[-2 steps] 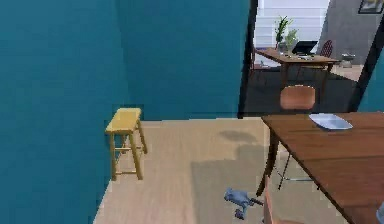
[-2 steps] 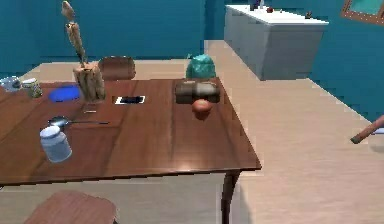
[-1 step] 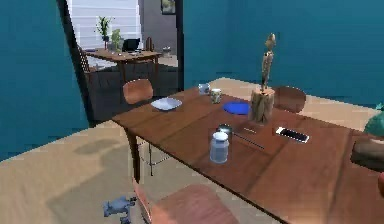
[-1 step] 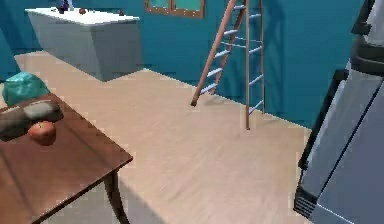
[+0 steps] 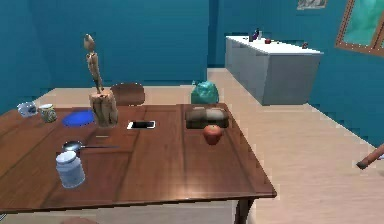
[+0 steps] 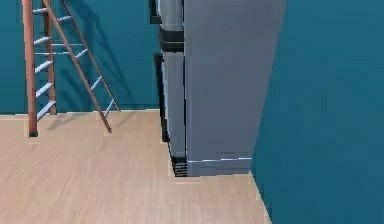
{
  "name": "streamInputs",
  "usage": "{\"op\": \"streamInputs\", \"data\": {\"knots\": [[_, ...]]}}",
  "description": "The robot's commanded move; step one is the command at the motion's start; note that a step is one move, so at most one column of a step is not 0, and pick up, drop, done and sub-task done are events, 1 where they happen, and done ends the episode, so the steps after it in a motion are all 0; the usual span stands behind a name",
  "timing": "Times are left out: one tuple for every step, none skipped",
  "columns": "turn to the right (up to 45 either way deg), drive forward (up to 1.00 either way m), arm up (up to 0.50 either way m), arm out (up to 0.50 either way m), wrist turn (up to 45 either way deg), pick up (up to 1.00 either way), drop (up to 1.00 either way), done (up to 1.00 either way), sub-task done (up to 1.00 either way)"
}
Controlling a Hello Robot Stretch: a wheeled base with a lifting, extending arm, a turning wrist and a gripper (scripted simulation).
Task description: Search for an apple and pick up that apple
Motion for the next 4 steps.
{"op": "streamInputs", "data": {"knots": [[30.0, 0.00, 0.00, 0.00, 0.0, 0.00, 0.00, 0.00, 0.00], [0.0, 0.40, 0.00, 0.00, 0.0, 0.00, 0.00, 0.00, 0.00], [-45.0, 0.00, 0.00, 0.00, 0.0, 0.00, 0.00, 0.00, 0.00], [-45.0, 0.00, 0.00, 0.00, 0.0, 0.00, 0.00, 0.00, 0.00]]}}
